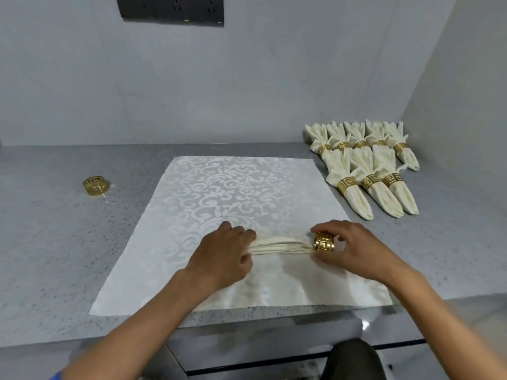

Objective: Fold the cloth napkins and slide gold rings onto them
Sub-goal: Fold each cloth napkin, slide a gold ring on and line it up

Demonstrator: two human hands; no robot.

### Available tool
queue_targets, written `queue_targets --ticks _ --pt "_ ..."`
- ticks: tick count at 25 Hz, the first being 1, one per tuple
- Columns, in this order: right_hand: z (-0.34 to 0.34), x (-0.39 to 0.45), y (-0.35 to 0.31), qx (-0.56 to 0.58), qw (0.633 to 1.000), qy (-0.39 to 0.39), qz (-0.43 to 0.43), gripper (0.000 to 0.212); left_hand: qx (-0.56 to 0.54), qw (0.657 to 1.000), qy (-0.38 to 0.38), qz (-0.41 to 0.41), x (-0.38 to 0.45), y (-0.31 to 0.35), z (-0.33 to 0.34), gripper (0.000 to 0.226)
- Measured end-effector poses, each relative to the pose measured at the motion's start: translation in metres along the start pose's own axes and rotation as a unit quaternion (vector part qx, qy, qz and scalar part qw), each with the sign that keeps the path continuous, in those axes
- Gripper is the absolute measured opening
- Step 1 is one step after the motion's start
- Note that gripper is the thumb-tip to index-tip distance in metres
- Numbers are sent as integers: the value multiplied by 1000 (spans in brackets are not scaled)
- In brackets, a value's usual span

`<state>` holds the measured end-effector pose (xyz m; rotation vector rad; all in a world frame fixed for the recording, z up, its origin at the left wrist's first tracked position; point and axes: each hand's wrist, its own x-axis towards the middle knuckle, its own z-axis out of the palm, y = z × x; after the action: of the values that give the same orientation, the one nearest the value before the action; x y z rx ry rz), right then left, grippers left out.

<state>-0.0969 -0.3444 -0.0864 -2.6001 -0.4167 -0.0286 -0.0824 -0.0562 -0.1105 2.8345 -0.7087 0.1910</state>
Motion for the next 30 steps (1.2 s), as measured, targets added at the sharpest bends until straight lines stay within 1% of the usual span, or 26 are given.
queue_targets --ticks 2,10,14,17,23,25,28,30 --pt "5 2 2 -4 1000 -19 -7 44 9 1000 -9 10 1 -1 -1 33" --pt "16 20 -5 71 997 -29 5 56 -20 1000 -8 13 -1 -3 -4 33" --pt "10 22 -4 90 996 -23 9 51 -25 1000 -1 18 0 -5 -3 31" --pt "3 21 0 109 994 -22 10 46 -6 1000 6 28 2 -5 -3 31" --pt "20 28 -9 140 989 -36 -10 46 -9 1000 16 25 3 -3 -4 32" --pt "26 32 -15 139 989 -38 -16 46 18 999 23 28 4 -2 -3 31" --pt "34 39 -24 145 989 -32 -28 44 112 992 40 35 8 1 -3 34" --pt "40 43 -30 154 987 -24 -44 42 137 989 47 34 10 3 -3 36"
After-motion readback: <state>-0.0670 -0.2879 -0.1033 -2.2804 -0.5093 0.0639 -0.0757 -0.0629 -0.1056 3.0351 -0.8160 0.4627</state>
